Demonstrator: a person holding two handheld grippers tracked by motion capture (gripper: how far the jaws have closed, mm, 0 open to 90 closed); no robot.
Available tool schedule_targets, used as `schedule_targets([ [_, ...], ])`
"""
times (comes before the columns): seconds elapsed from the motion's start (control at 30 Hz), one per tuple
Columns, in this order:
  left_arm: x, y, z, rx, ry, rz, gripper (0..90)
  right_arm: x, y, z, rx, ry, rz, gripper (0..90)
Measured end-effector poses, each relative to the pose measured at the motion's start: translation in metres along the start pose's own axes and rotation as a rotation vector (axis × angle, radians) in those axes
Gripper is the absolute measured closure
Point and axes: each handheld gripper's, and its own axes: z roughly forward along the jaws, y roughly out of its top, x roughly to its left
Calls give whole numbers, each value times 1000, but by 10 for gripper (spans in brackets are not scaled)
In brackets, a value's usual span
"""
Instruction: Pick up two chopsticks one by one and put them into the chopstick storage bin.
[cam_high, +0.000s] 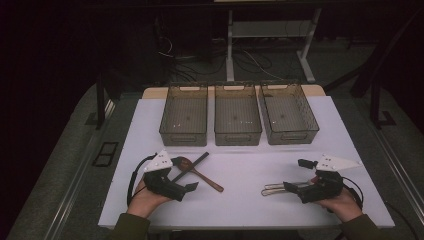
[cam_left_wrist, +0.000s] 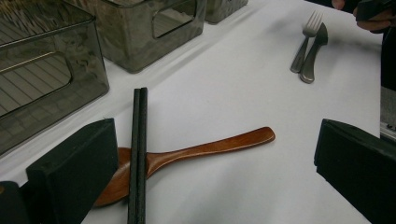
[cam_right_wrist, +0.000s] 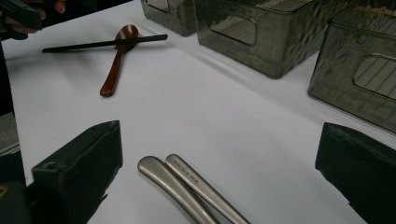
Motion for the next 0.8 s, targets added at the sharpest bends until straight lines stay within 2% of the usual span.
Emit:
schedule_targets([
  [0.4,3,3,0,0,11,-3,0,-3,-1,-1,13,-6,8,1],
  [0.8,10,12,-2,-3,32,14,0,-2,-1,-1,11,-15,9,1],
])
